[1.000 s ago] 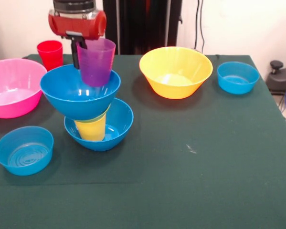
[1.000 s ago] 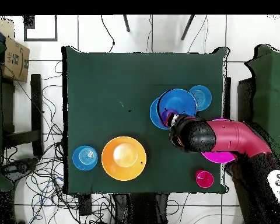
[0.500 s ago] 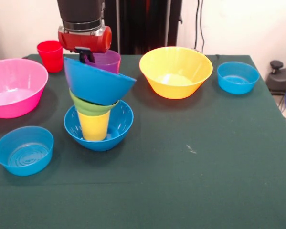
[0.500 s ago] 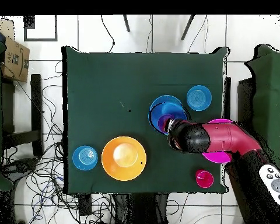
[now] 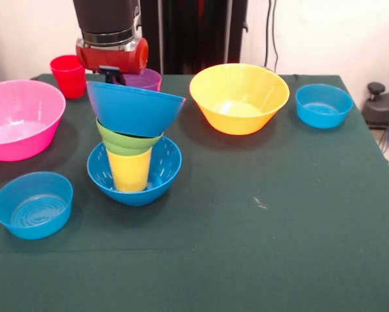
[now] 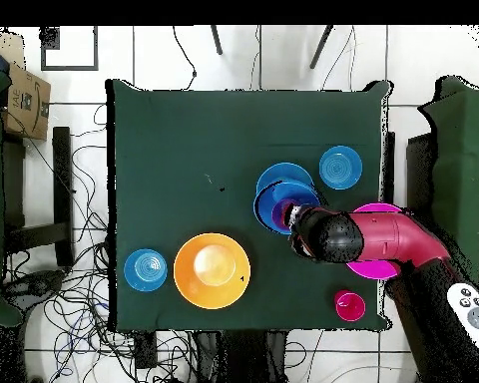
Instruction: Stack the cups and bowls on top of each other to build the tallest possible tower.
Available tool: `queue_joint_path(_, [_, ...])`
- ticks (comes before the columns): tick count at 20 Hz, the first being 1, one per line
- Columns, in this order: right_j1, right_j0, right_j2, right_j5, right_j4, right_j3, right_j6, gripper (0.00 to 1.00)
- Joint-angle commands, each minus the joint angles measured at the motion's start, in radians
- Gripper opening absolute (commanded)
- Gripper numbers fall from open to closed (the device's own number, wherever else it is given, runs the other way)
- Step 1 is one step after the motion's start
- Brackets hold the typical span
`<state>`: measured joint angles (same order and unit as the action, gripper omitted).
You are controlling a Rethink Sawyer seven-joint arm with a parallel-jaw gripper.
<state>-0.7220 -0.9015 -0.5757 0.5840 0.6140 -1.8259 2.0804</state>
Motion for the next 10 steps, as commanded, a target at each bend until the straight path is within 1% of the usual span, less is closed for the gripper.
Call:
queue_joint_path(1, [0.042,0.012,-0.05,0.099,0.056,0.057,-0.249,0.0])
queue_joint_path(3, [0.05,0.015,-0.056,0.118,0.05,0.077,-0.259,0.0])
queue_joint_path(6, [0.037,0.016,-0.066,0.151,0.033,0.094,-0.272,0.0])
queue_joint_path(10, [0.043,0.023,-0.077,0.181,0.028,0.126,-0.281,0.0])
